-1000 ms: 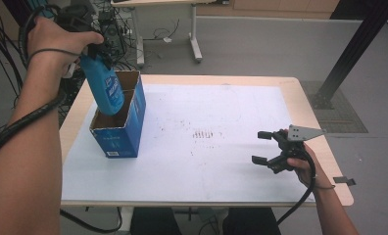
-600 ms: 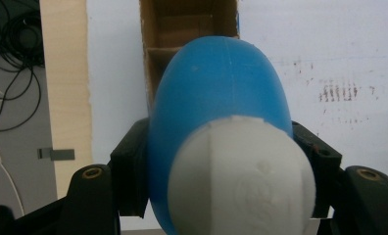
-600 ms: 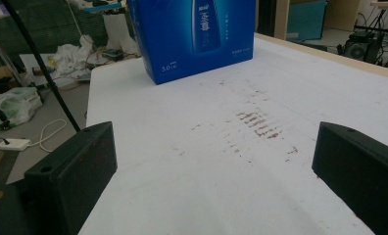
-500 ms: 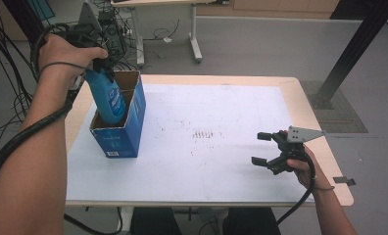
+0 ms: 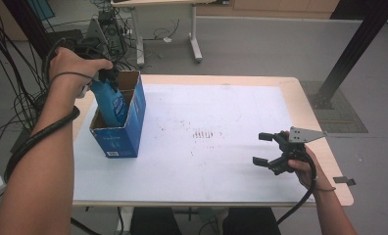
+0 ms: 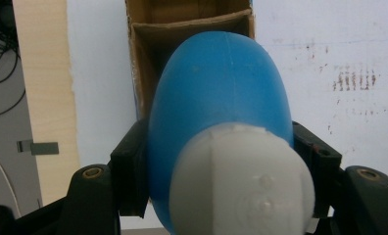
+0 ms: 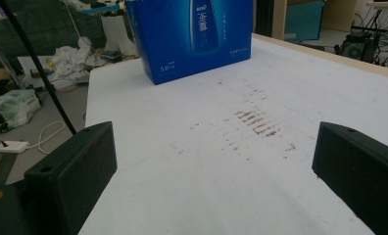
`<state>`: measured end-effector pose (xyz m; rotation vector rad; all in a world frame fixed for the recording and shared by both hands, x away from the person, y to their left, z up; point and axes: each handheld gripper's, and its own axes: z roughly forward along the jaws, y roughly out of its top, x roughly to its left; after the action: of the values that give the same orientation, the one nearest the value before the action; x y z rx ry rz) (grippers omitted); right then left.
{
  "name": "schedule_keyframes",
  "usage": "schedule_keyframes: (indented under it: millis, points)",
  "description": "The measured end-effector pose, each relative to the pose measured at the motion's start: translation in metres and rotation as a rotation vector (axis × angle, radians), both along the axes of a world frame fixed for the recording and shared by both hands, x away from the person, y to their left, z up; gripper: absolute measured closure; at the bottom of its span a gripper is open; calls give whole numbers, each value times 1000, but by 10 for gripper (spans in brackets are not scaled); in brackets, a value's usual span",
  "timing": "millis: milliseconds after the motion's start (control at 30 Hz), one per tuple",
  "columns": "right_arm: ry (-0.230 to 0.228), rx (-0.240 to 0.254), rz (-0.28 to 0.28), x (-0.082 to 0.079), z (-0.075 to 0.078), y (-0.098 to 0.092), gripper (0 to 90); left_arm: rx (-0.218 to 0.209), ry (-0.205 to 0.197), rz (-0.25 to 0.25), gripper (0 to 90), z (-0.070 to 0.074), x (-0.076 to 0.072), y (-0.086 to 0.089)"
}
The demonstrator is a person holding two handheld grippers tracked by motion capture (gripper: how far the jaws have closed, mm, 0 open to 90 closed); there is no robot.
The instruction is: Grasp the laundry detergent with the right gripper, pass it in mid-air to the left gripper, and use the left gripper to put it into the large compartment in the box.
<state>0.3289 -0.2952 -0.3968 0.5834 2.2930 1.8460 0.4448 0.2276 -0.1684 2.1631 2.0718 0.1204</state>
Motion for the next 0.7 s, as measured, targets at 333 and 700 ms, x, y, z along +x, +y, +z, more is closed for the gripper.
schedule_keyframes:
  millis: [333, 700]
  points:
    - [1, -1, -2, -1, 0, -1, 30, -2, 37, -1, 374, -20, 3, 0]
    - [-1, -3, -2, -1, 0, -1, 30, 5, 74, -4, 374, -37, 7, 1]
